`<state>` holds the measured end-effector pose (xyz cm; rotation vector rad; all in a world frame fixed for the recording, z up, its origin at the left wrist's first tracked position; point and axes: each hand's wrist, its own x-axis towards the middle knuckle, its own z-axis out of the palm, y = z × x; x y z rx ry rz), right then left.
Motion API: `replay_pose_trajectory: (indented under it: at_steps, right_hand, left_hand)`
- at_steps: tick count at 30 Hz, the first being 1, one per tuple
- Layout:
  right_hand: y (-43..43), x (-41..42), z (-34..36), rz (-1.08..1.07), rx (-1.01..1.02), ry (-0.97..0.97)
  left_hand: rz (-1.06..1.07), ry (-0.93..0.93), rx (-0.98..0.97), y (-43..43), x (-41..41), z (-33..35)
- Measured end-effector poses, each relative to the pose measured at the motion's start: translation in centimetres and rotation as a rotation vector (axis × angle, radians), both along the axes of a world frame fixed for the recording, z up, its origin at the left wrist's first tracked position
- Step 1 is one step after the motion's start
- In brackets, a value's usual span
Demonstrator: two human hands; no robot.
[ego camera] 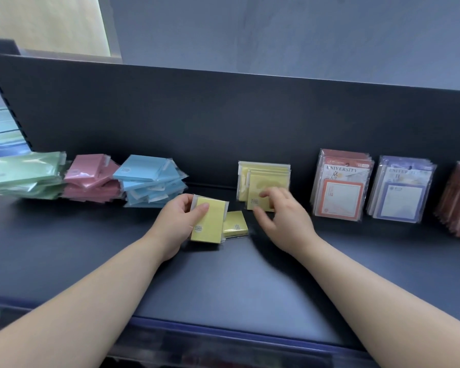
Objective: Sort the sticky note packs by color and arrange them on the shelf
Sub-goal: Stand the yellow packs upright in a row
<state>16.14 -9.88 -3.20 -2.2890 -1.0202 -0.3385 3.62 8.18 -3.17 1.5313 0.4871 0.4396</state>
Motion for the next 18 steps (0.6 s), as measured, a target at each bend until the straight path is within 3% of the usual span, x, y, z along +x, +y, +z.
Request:
replay_pose_trajectory:
  at_steps: [5, 13, 18]
  right_hand:
    - [1.0, -1.7, -0.5, 0.306, -0.329, -0.107]
    - [1.1, -2.2, 0.5, 0.217, -0.430, 0.164]
    - [0.6, -2.1, 0.1, 0.141, -0.211, 0.273]
  left_hand:
    - [0.079, -0.036, -0.075, 0.1, 0.1, 0.1]
    - [0.107, -0.054, -0.170, -0.1, 0.2, 0.4]
    - [0.089, -0.063, -0.324, 0.2, 0.1, 1.0]
